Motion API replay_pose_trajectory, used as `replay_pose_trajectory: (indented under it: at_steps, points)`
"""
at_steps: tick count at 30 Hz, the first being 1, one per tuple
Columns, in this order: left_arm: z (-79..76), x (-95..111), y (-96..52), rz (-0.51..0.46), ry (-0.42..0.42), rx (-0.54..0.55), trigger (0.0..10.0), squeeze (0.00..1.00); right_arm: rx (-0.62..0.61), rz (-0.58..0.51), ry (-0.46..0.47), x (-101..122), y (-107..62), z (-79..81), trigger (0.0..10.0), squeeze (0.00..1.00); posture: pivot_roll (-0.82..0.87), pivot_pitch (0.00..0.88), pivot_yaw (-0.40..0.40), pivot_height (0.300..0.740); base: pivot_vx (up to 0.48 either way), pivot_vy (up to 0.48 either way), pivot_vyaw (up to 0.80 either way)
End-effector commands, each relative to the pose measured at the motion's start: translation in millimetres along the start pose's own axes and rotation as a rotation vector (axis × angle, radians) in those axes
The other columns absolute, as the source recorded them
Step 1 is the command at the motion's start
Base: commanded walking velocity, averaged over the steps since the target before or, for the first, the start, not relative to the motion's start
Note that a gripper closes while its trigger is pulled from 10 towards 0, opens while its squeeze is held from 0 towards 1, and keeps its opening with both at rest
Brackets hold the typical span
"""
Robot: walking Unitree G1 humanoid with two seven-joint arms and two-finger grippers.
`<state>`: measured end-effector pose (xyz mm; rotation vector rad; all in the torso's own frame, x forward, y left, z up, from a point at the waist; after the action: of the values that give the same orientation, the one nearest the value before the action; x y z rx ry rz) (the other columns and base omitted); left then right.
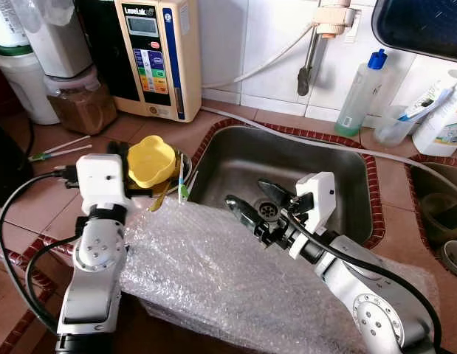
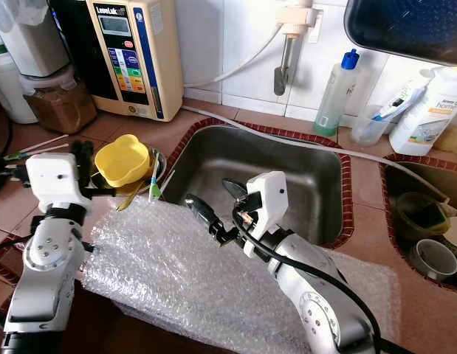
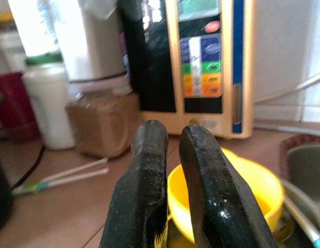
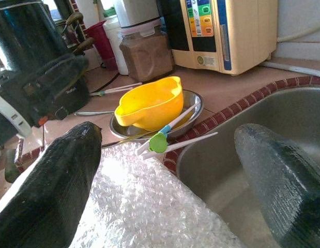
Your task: Kitchen organization
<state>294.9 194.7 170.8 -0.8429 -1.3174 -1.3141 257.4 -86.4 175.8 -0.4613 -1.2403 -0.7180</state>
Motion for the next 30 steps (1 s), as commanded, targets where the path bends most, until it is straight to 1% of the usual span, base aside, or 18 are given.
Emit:
replay_pose_trajectory:
  at_steps: [1,3,7,9,10,11,12,13,15,16,19,21,22,24,26,27,29,30]
  points:
    - [5.0,-5,-2.7,0.036,-0.020,0.029,10.0,1.00,-0.010,-0.001,-0.004,0,0.1,-0.7,10.0,0.00,-0.03,0.041,0.024,0.740,0.000,0.000,0.00]
    - [8.9,-9,-4.6,0.066,-0.041,0.056,10.0,1.00,-0.010,-0.001,-0.003,-1,-0.2,-0.4,10.0,0.00,-0.03,0.041,0.022,0.740,0.000,0.000,0.00]
    - [15.1,-10,-5.5,0.073,-0.044,0.090,10.0,1.00,-0.009,0.001,-0.002,-1,-0.7,0.1,10.0,0.00,-0.03,0.043,0.022,0.740,0.000,0.000,0.00]
    - [13.3,-8,-5.1,0.062,-0.032,0.062,10.0,1.00,-0.008,0.002,-0.001,-1,-0.9,0.2,10.0,0.00,-0.03,0.043,0.020,0.740,0.000,0.000,0.00]
    - [9.4,-5,-4.7,0.041,-0.022,0.031,10.0,1.00,-0.007,0.004,-0.001,-2,-0.7,0.4,10.0,0.00,-0.03,0.045,0.018,0.740,0.000,0.000,0.00]
    - [9.4,-5,-4.7,0.041,-0.022,0.031,10.0,1.00,-0.007,0.004,-0.001,-2,-0.7,0.4,10.0,0.00,-0.03,0.045,0.018,0.740,0.000,0.000,0.00]
    - [3.3,-2,-4.2,0.026,-0.030,-0.006,10.0,1.00,-0.006,0.005,-0.002,-2,-0.6,0.5,10.0,0.00,-0.03,0.045,0.017,0.740,0.000,0.000,0.00]
    - [-8.6,3,-3.4,0.006,-0.052,-0.073,10.0,1.00,-0.002,0.007,-0.005,-2,-0.2,0.5,10.0,0.00,-0.03,0.044,0.015,0.740,0.000,0.000,0.00]
    - [-16.4,5,-3.0,0.001,-0.070,-0.114,10.0,1.00,-0.001,0.008,-0.008,-1,0.1,0.3,10.0,0.00,-0.03,0.044,0.015,0.740,0.000,0.000,0.00]
    - [-24.0,4,-3.6,0.012,-0.084,-0.152,10.0,1.00,0.000,0.009,-0.010,-1,0.1,0.1,10.0,0.00,-0.03,0.042,0.015,0.740,0.000,0.000,0.00]
    - [-30.9,2,-4.9,0.040,-0.109,-0.174,10.0,1.00,0.001,0.012,-0.017,-1,-0.3,0.3,10.0,0.00,-0.04,0.040,0.016,0.740,0.000,0.000,0.00]
    - [-37.2,2,-6.3,0.051,-0.127,-0.210,10.0,1.00,0.001,0.013,-0.018,-2,-0.7,0.3,10.0,0.00,-0.04,0.037,0.015,0.740,0.000,0.000,0.00]
    - [-43.7,2,-7.6,0.059,-0.139,-0.254,10.0,1.00,0.001,0.015,-0.020,-2,-1.1,0.3,10.0,0.00,-0.04,0.037,0.015,0.740,0.000,0.000,0.00]
    - [-50.0,2,-8.9,0.064,-0.154,-0.298,10.0,1.00,0.001,0.018,-0.024,-2,-1.4,0.2,10.0,0.00,-0.04,0.037,0.015,0.740,0.000,0.000,0.00]
    - [-55.0,0,-11.0,0.078,-0.144,-0.335,10.0,1.00,0.002,0.019,-0.025,-2,-1.9,0.3,10.0,0.00,-0.04,0.036,0.015,0.740,0.000,0.000,0.00]
    - [-57.7,-2,-12.6,0.092,-0.160,-0.354,10.0,1.00,0.003,0.021,-0.026,-2,-2.2,0.4,10.0,0.00,-0.04,0.036,0.015,0.740,0.000,0.000,0.00]
    - [-61.5,-8,-16.2,0.145,-0.152,-0.389,10.0,1.00,0.007,0.024,-0.029,-3,-2.0,1.4,10.0,0.00,-0.04,0.038,0.014,0.740,0.000,0.000,0.00]
    - [-61.2,-10,-17.4,0.168,-0.158,-0.382,10.0,1.00,0.010,0.025,-0.031,-3,-2.0,1.9,10.0,0.00,-0.04,0.039,0.014,0.740,0.000,0.000,0.00]
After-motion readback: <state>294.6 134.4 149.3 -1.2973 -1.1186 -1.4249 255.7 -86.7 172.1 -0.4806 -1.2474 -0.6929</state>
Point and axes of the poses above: a point about 5 cm out from each wrist's last joint towards the gripper, its own y axis pointing out of the wrist towards the gripper, its own x axis along the axis of the wrist's last joint, z = x × y, the point moved 1 cm from there along y, pointing out of the wrist towards the gripper, and after that the axes turned 3 degrees about y, right-handed, at the moved point
